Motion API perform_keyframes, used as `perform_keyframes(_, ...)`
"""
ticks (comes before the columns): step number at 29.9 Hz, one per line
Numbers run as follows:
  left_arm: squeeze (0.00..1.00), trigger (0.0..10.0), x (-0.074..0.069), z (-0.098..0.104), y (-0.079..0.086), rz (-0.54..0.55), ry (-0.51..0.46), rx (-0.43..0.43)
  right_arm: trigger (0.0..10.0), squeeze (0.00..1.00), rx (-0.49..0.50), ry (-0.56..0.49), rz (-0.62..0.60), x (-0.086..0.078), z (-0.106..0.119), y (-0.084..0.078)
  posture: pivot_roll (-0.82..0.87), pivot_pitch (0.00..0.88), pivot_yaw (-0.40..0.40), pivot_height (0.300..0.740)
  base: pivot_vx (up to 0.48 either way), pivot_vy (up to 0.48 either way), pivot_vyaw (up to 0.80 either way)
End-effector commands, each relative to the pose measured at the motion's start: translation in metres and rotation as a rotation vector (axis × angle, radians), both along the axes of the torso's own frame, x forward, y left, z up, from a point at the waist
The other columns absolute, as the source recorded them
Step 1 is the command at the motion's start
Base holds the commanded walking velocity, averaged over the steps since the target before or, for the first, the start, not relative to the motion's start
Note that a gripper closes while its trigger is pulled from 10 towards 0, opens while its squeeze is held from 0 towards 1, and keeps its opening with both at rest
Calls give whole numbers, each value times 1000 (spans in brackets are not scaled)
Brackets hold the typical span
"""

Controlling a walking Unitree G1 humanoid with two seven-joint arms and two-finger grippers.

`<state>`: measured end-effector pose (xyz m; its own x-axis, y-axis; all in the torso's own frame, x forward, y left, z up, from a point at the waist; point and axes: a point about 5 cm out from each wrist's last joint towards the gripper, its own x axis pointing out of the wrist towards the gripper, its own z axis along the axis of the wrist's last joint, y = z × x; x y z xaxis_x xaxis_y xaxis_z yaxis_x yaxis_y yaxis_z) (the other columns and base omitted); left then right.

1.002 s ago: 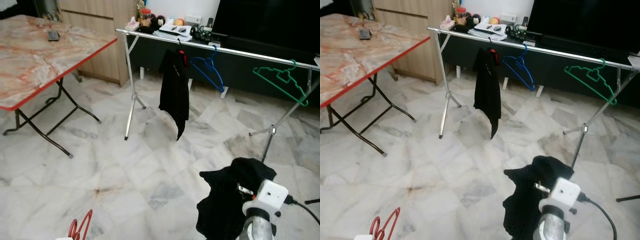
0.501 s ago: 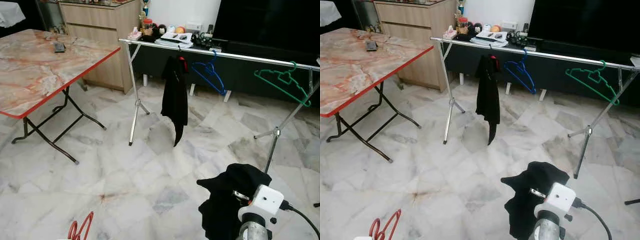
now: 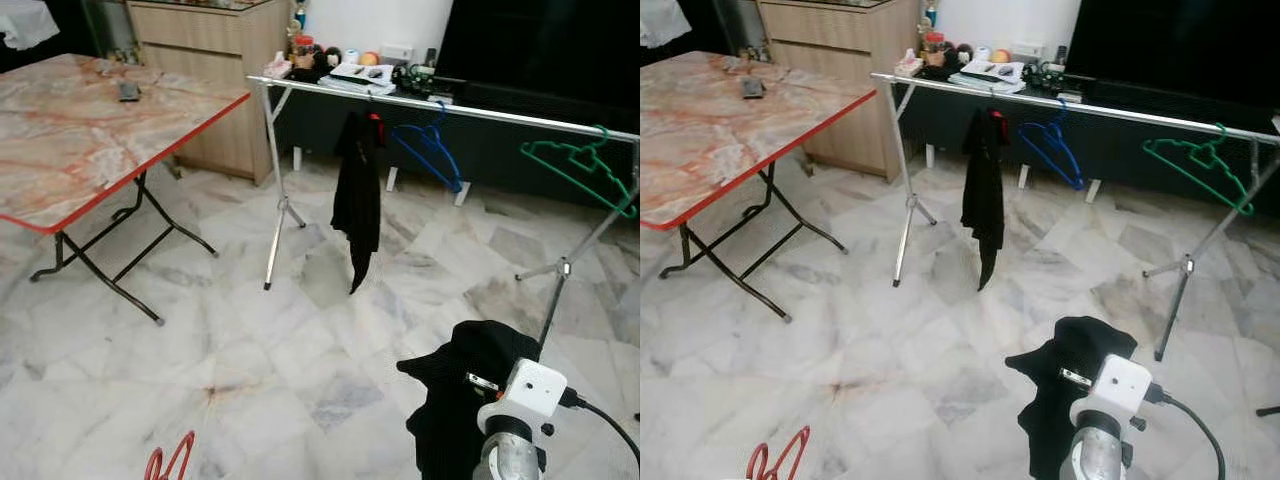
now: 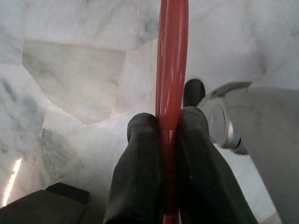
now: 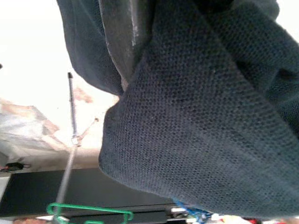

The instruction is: Hang hanger

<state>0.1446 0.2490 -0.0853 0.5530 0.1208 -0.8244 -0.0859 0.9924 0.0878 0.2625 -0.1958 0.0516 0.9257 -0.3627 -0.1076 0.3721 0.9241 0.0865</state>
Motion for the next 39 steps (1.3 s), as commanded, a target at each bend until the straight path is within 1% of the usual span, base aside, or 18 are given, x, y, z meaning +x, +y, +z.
perform_keyframes(1, 0, 10000, -7, -3, 1, 17, 30, -6, 10000, 0, 2, -31, 8, 4, 8, 1, 51, 87, -47, 740, 0, 352, 0)
perform_keyframes(6, 0, 10000, -8, -3, 1, 18, 31, -8, 10000, 0, -4, -11, -10, 4, 7, -1, 53, 88, -45, 740, 0, 353, -200)
perform_keyframes(12, 0, 10000, -7, -3, 1, 16, 30, -8, 10000, 0, 19, -14, -15, 6, 6, -2, 57, 88, -46, 740, 0, 355, -752)
perform_keyframes(20, 0, 10000, -7, -3, 0, 17, 28, -15, 10000, 0, 17, -29, 13, 10, 9, 3, 66, 87, -52, 740, 0, 354, 0)
perform_keyframes(26, 0, 10000, -7, -3, 0, 30, 28, -18, 10000, 0, 18, -37, 22, 13, 11, 3, 68, 84, -56, 740, 0, 356, 0)
perform_keyframes(39, 0, 10000, -5, -3, -3, 29, 22, -28, 10000, 0, 15, -47, 34, 19, 13, 3, 74, 65, -65, 740, 0, 476, 0)
